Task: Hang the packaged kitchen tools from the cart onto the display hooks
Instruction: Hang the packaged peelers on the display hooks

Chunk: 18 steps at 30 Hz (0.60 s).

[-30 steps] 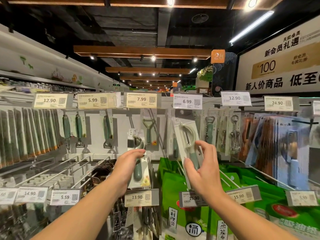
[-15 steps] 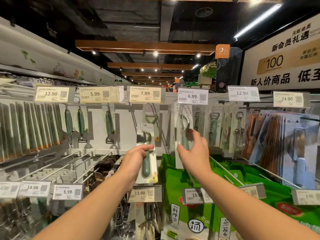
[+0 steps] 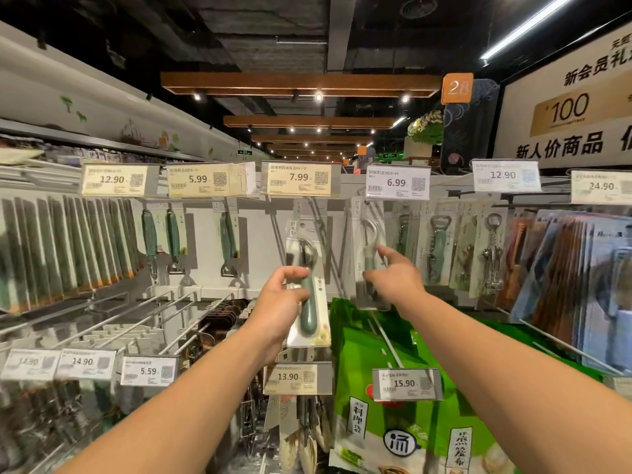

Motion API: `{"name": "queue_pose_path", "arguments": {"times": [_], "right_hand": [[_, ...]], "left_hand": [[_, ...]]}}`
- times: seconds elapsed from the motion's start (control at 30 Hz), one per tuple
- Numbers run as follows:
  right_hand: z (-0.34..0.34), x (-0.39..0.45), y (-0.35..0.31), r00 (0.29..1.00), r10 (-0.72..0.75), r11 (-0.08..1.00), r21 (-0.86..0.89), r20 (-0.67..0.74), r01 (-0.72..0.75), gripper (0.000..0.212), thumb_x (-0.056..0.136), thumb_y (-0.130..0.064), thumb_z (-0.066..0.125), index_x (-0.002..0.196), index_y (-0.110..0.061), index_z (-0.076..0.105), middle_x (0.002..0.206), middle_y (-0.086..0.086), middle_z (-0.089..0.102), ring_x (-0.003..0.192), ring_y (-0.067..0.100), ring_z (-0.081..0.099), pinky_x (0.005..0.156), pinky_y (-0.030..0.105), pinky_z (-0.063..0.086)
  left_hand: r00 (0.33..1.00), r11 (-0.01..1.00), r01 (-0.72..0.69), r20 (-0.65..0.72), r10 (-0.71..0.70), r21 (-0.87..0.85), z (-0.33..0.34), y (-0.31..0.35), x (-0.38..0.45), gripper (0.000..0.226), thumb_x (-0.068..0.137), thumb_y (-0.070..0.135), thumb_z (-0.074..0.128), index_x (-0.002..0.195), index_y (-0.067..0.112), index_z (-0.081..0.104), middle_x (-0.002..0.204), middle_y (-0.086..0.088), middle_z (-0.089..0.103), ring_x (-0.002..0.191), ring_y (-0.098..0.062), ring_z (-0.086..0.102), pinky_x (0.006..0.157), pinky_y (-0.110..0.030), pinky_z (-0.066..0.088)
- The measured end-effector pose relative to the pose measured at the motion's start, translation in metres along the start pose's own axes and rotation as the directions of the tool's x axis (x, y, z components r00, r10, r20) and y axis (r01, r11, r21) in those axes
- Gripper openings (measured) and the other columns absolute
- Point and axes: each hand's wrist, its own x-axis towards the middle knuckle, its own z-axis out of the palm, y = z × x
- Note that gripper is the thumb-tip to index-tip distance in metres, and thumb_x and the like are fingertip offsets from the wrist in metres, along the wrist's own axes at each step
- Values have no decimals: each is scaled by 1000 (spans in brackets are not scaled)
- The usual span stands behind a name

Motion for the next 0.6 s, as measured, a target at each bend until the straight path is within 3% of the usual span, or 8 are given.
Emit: {"name": "queue_pose_path", "arguments": {"times": [0.1, 0.17, 0.23, 0.33, 0.4, 0.5, 0.6], "right_hand": [[3, -22, -5, 993, -77, 993, -99, -91, 68, 62, 95, -20, 66, 152, -26, 43, 149, 13, 45, 72, 13, 64, 65, 29, 57], [8, -46, -10, 966, -234, 968, -117, -110, 221, 55, 96, -25, 64, 148, -23, 45, 147, 6, 45, 88, 11, 67, 80, 30, 59], [12, -69, -15, 939, -342, 939, 0, -26, 343, 58, 96, -33, 65, 149, -29, 43, 139, -5, 49, 108, 6, 61, 96, 34, 55], [17, -95, -19, 881, -448, 893, 41, 153, 448, 65, 89, -37, 70, 148, -32, 44, 131, -14, 48, 109, 1, 57, 96, 28, 50], [21, -102, -18, 872, -463, 882, -19, 156, 472, 67, 84, -34, 73, 146, -28, 49, 129, -12, 46, 113, 2, 49, 100, 23, 42], [21, -103, -16, 914, -405, 914, -28, 38, 406, 66, 82, -26, 74, 143, -23, 51, 134, -8, 47, 119, 4, 47, 98, 17, 34], [15, -105, -8, 916, -400, 916, -30, -8, 400, 66, 83, -20, 72, 144, -23, 48, 134, -10, 46, 119, 0, 43, 99, 12, 30]], "left_hand": [[1000, 999, 22, -8, -23, -45, 0, 4, -3, 31, 103, -3, 54, 120, 22, 60, 116, 5, 64, 99, -12, 61, 75, -26, 44], [999, 997, 37, -24, -39, -71, 1, 5, -4, 27, 102, -1, 57, 120, 19, 59, 115, 0, 67, 91, -13, 63, 67, -24, 44], [998, 993, 44, -36, -48, -110, 3, 5, -3, 24, 100, 0, 62, 114, 19, 59, 115, -4, 71, 86, -17, 66, 63, -26, 46], [998, 989, 40, -37, -45, -144, 9, 5, -3, 25, 96, 3, 69, 108, 23, 59, 108, -8, 74, 73, -20, 66, 57, -30, 47], [999, 991, 31, -31, -35, -130, 13, 5, -4, 24, 96, 5, 69, 108, 24, 58, 101, -7, 73, 70, -19, 60, 55, -30, 43], [1000, 992, 21, 19, -19, -122, 21, 3, -6, 18, 101, 8, 62, 103, 25, 56, 99, -9, 69, 80, -22, 57, 58, -31, 40], [997, 999, -33, 64, 34, -14, 27, 6, -11, 13, 104, 14, 58, 95, 22, 54, 91, -7, 59, 78, -18, 56, 57, -30, 50]]}}
